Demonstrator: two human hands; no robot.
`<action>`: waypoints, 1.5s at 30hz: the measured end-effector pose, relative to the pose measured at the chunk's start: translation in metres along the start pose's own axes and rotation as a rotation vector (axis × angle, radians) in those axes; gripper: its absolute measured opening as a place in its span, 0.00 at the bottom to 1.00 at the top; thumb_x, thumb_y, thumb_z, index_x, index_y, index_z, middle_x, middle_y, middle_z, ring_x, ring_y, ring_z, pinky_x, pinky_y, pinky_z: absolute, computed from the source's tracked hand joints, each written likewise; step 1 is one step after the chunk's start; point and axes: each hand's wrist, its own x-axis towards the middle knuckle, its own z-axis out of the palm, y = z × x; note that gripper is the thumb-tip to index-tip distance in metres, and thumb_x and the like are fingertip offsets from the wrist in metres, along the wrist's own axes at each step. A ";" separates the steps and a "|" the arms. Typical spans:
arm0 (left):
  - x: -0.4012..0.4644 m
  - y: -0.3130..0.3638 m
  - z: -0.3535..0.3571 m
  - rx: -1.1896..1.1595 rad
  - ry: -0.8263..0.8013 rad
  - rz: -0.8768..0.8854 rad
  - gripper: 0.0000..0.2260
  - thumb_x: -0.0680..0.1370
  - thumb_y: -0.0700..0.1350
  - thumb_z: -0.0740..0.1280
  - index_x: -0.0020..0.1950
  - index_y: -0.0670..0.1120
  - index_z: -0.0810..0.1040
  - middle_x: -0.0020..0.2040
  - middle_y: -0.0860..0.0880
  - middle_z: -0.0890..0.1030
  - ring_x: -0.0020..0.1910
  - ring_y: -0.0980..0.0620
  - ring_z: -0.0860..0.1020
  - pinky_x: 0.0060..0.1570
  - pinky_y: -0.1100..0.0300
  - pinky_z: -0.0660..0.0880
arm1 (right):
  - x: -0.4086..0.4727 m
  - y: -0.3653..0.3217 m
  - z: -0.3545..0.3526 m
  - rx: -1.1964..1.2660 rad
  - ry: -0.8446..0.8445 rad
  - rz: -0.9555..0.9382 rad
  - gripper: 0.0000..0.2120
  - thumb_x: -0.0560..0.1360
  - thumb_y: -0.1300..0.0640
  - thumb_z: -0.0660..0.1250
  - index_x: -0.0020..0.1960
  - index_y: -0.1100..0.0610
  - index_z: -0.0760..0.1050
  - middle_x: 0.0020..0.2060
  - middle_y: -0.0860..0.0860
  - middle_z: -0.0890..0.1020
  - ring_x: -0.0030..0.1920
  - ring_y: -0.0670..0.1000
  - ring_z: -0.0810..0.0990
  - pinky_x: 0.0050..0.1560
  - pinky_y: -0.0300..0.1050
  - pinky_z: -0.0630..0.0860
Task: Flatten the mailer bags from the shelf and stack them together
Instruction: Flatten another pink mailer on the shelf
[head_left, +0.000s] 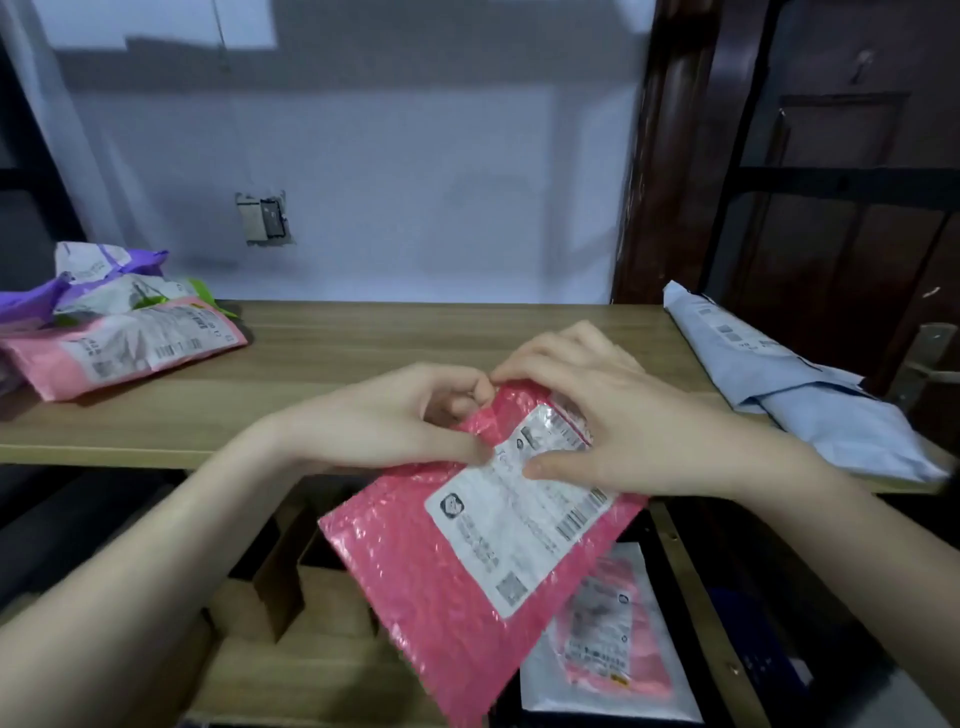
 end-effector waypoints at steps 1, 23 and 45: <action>-0.006 0.001 0.006 -0.019 -0.076 0.012 0.06 0.76 0.37 0.68 0.49 0.39 0.73 0.50 0.36 0.80 0.45 0.38 0.80 0.47 0.45 0.76 | -0.008 -0.004 0.001 0.020 0.011 -0.013 0.23 0.68 0.44 0.71 0.60 0.40 0.68 0.53 0.35 0.68 0.58 0.39 0.61 0.60 0.37 0.61; 0.065 -0.145 0.135 0.382 0.411 -0.112 0.32 0.77 0.46 0.65 0.77 0.46 0.52 0.76 0.43 0.54 0.72 0.39 0.62 0.72 0.54 0.58 | -0.117 0.109 0.166 0.744 -0.009 0.889 0.14 0.73 0.63 0.69 0.56 0.58 0.70 0.45 0.57 0.83 0.43 0.54 0.83 0.48 0.52 0.80; 0.138 -0.232 0.224 0.758 -0.476 -0.387 0.46 0.71 0.71 0.60 0.77 0.53 0.38 0.78 0.53 0.36 0.77 0.51 0.37 0.74 0.42 0.39 | -0.119 0.168 0.263 0.008 -0.729 0.543 0.43 0.73 0.43 0.66 0.77 0.53 0.43 0.77 0.49 0.43 0.77 0.51 0.42 0.74 0.58 0.43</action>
